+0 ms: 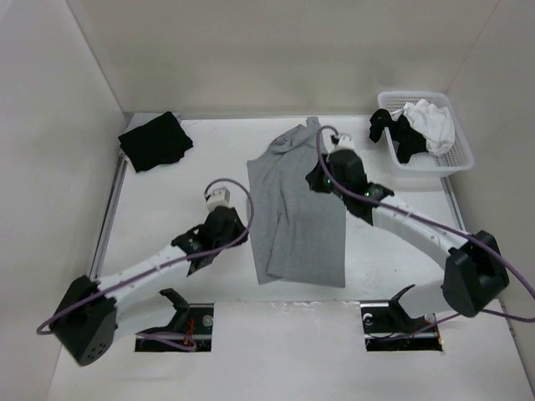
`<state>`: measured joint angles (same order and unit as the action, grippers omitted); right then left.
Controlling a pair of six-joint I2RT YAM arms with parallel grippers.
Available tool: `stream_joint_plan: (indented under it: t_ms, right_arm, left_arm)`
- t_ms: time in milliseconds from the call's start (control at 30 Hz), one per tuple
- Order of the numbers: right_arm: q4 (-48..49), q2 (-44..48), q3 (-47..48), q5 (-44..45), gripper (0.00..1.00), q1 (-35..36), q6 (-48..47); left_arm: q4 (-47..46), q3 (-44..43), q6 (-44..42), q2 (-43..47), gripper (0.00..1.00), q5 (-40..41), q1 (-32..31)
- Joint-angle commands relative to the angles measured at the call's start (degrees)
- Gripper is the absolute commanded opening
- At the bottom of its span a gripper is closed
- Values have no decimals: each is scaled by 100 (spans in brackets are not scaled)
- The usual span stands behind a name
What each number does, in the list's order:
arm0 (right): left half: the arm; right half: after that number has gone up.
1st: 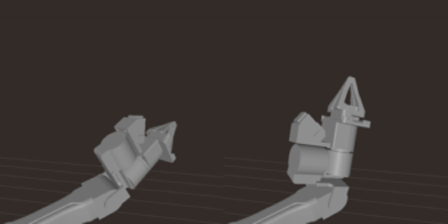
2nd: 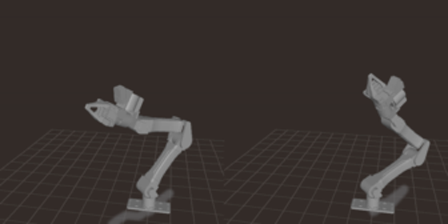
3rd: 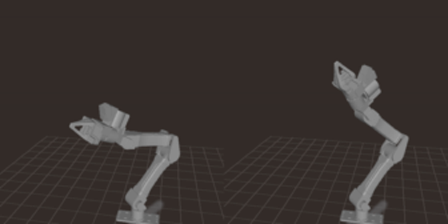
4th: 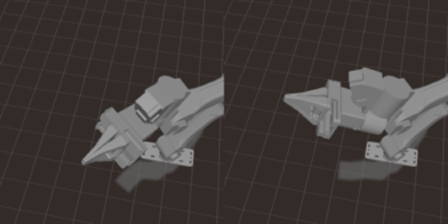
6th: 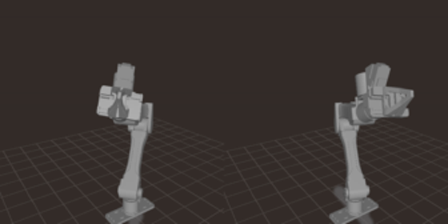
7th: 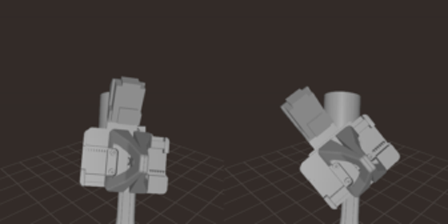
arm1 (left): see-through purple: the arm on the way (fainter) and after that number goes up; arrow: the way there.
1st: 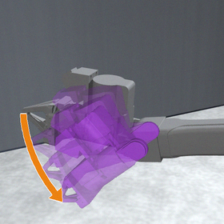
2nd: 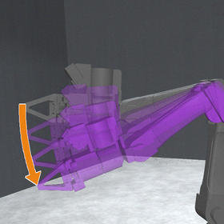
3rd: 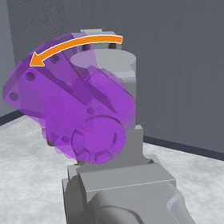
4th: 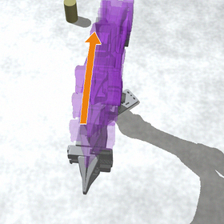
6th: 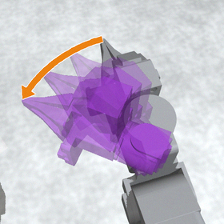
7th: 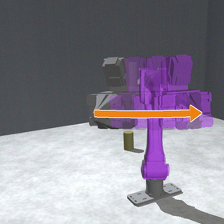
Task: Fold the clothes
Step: Flatten the tank top out
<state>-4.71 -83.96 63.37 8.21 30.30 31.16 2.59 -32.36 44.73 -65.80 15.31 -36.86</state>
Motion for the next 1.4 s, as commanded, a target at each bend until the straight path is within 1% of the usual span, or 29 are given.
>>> stream_joint_plan:
  t_ms: [0, 100, 167, 200, 300, 433, 533, 633, 767, 967, 1067, 1200, 1367]
  right_arm:
    - [752, 633, -1078, 356, 2, 409, 303]
    - [708, 1328, -1906, 559, 6, 831, 426]
    - [638, 1811, -2328, 638, 8, 1077, 548]
    - [586, 2031, -2495, 682, 9, 1191, 619]
    - [375, 2576, -2908, 857, 10, 1482, 804]
    - [41, 3122, -3226, 1104, 11, 1754, 1023]
    - [-91, 3377, -3357, 1227, 12, 1930, 1129]
    - [-118, 3492, -3463, 1315, 13, 2036, 1226]
    - [-100, 3518, -3569, 1315, 13, 2045, 1252]
    - [-56, 3589, -3630, 1315, 15, 2045, 1261]
    - [-39, 3615, -3648, 1315, 15, 2045, 1261]
    - [-12, 3685, -3657, 1315, 15, 2045, 1288]
    - [-21, 3773, -3666, 1315, 16, 2045, 1288]
  left_arm:
    - [1258, 589, 1167, 1163, 16, -2, -640]
    - [1796, 967, 2159, 1718, 25, 59, -1562]
    - [1763, 1152, 2758, 1807, 32, 182, -2081]
    - [1658, 1205, 2917, 1764, 33, 287, -2284]
    - [1473, 1250, 3146, 1422, 34, 420, -2584]
    - [1472, 1241, 3498, 1008, 31, 587, -2874]
    - [1481, 1223, 3656, 824, 29, 780, -2980]
    - [1464, 1214, 3701, 648, 28, 807, -3006]
    - [1455, 1258, 3815, 454, 28, 737, -3015]
    - [1560, 1320, 3885, 384, 22, 561, -3077]
    - [1622, 1346, 3868, 401, 21, 455, -3068]
    - [1718, 1285, 3833, 209, 21, 446, -3086]
    - [1719, 1206, 3728, -3, 16, 403, -3086]
